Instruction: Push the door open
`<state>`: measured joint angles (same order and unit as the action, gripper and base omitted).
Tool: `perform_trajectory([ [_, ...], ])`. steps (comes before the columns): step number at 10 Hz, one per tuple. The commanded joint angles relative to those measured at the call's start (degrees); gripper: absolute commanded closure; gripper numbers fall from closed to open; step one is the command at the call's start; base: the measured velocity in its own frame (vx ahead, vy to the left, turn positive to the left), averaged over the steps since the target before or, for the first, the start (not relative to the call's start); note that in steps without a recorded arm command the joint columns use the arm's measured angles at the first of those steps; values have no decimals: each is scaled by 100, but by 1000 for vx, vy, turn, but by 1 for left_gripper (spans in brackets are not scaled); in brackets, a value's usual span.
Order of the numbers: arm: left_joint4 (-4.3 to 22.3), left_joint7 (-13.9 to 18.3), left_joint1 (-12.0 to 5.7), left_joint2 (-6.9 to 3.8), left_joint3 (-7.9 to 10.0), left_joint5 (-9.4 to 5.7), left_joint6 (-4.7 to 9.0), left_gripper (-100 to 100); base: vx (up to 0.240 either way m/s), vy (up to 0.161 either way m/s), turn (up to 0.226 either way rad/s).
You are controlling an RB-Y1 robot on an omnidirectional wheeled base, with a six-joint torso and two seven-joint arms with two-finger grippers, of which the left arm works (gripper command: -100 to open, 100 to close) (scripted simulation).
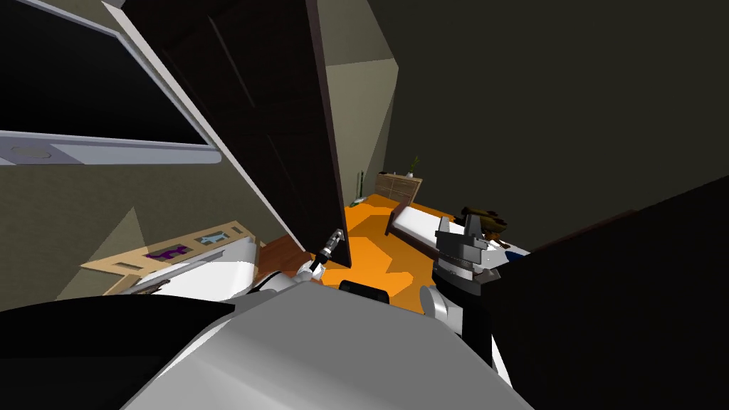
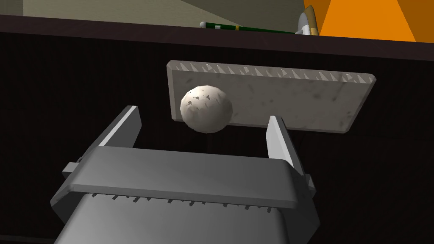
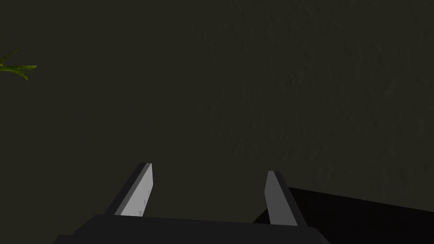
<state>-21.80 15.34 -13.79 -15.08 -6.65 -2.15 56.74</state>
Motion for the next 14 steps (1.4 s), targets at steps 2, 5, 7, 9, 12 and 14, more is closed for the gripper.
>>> perform_trajectory([
  [2, 12, -33, -7, 22, 19, -10, 10, -100, 154, -12, -11],
  [5, 12, -33, -7, 22, 19, -10, 10, 100, -25, 3, -9],
  [7, 12, -33, -7, 22, 19, -10, 10, 100, -11, 1, 4],
  [9, 30, -75, 4, 27, 78, -47, -20, 100, 50, -13, 14],
  [12, 38, -117, 3, 26, 148, -91, -38, 100, 166, -39, 20],
  [14, -7, -117, 3, 26, 148, -91, -38, 100, 29, 4, -11],
])
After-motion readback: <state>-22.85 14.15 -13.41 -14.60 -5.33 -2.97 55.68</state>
